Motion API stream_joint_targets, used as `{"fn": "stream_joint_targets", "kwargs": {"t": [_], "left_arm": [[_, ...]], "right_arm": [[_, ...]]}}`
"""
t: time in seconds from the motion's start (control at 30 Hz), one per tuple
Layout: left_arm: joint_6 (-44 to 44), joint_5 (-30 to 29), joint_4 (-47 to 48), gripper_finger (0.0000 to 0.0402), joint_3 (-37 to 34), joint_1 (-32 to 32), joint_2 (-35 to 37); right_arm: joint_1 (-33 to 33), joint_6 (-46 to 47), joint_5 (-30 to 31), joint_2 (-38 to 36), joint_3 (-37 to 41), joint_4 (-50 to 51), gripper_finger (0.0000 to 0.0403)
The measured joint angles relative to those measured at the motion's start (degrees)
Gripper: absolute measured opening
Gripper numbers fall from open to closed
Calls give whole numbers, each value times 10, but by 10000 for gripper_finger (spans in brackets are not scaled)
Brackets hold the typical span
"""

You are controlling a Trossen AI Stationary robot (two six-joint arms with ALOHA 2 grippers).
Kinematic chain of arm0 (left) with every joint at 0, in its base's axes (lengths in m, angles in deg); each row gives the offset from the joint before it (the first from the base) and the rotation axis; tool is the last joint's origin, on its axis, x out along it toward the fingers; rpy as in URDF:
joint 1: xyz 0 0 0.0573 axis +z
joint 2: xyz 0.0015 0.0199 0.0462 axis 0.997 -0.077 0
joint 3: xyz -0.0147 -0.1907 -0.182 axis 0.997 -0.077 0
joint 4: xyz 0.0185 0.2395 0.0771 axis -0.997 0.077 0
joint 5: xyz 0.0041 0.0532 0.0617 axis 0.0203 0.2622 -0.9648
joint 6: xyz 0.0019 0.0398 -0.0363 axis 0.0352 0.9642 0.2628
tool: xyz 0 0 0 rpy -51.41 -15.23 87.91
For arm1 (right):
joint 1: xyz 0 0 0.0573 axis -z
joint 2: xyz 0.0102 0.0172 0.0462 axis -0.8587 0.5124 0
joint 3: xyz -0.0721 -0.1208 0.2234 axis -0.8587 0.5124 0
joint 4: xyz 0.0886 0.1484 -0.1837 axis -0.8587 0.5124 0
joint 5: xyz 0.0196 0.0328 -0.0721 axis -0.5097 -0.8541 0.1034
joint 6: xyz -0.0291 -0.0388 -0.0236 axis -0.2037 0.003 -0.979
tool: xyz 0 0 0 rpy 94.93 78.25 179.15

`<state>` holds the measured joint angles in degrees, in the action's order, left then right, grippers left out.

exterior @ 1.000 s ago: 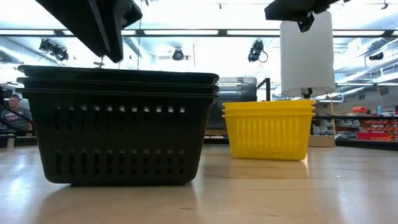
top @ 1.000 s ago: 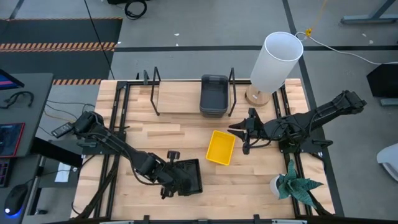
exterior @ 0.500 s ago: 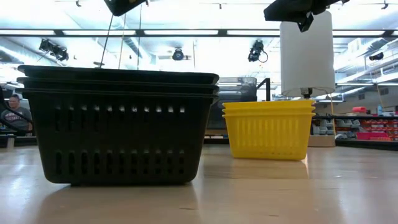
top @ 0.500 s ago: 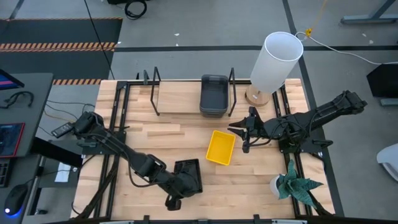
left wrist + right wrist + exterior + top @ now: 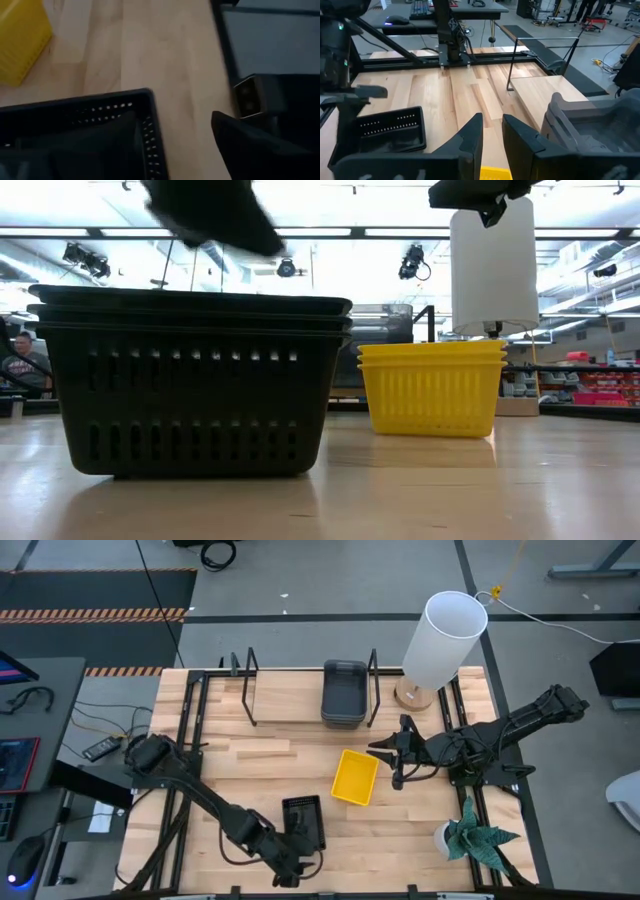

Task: Stack baskets on shelf by color
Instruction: Put the stacked black baskets on the shelf

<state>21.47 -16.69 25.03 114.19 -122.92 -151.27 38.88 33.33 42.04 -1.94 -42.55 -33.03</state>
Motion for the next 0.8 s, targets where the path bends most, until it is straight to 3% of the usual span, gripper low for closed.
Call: {"fn": "stream_joint_targets", "kwargs": {"t": [0.17,0.37,0.53,0.8], "left_arm": [[0,-23,3,276,0,-8,-30],[-1,-22,51,241,0,-8,-50],[-11,-18,96,173,0,3,-47],[-14,50,172,20,1,28,-41]], "right_arm": [[0,0,0,0,0,0,77],[0,1,0,0,0,0,77],[0,2,0,0,0,0,77],[0,3,0,0,0,-2,77]]}}
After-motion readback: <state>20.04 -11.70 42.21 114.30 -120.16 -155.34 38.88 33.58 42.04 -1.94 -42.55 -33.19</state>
